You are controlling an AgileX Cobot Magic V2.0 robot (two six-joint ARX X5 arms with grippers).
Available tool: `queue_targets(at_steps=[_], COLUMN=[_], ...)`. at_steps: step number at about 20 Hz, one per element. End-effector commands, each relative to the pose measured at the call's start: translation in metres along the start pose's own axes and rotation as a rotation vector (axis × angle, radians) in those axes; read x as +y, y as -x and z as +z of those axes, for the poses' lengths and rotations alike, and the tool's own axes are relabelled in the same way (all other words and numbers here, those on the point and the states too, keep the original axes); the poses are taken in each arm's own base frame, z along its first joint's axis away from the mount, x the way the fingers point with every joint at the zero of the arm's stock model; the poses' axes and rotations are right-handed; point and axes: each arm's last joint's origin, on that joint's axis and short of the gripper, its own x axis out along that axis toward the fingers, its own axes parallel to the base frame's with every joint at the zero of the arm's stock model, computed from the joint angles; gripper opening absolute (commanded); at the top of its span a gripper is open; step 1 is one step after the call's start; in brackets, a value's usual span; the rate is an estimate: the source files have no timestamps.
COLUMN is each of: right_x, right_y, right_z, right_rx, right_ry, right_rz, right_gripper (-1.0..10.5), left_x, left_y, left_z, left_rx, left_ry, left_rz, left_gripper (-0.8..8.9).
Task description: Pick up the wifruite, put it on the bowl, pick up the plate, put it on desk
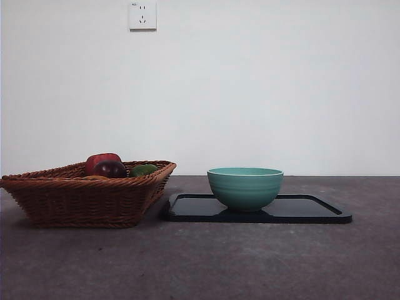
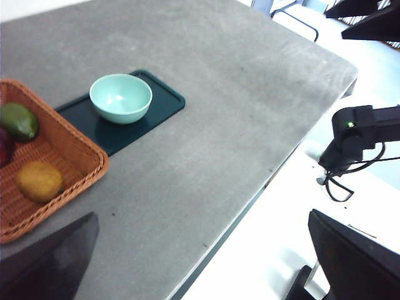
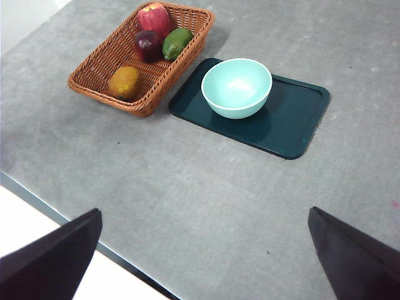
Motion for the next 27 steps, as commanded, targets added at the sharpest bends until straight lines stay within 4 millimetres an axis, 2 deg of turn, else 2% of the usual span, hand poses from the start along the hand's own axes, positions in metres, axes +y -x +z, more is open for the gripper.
queue_targets(at_steps=[1, 4, 6, 10, 12, 15, 20, 23, 27], right_x=[0.001, 0.001, 0.000, -0.005, -0.010, -0.020, -0.039, -0.053, -0.070], right_y=[0.002, -0.003, -0.014, -0.061, -0.095, -0.156, -0.257, -0.309, -0.363], right_z=[0.002, 0.007, 0.016, 0.043, 0.059, 0.078, 0.090, 0.100, 0.107], right_rx=[-0.013, -0.010, 0.011, 0.125, 0.166, 0.234, 0.422, 0.495, 0.545], right_ry=[-0.076, -0.145, -0.179, -0.208, -0.229, -0.266, -0.300, -0.317, -0.344], right_rz=[0.007, 0.008, 0.009, -0.011, -0.025, -0.050, -0.094, -0.118, -0.142], right_gripper=[5.5, 5.5, 5.5, 5.5, 5.5, 5.4, 5.4, 5.4, 5.4], left_x=[-0.002, -0.002, -0.002, -0.002, -0.002, -0.002, -0.002, -0.002, -0.002], left_y=[0.005, 0.005, 0.005, 0.005, 0.005, 0.005, 0.005, 0.005, 0.005], left_z=[0.002, 0.002, 0.003, 0.003, 0.003, 0.003, 0.003, 0.003, 0.003], left_rx=[-0.038, -0.041, -0.046, -0.049, -0.051, -0.051, -0.051, -0.052, -0.052], left_ry=[-0.029, -0.039, -0.043, -0.046, -0.046, -0.047, -0.046, -0.047, -0.047], left_rz=[-0.023, -0.040, -0.044, -0.044, -0.044, -0.044, -0.044, -0.043, -0.043], left_gripper=[6.26, 6.26, 6.26, 6.26, 6.26, 6.26, 6.26, 6.26, 6.26])
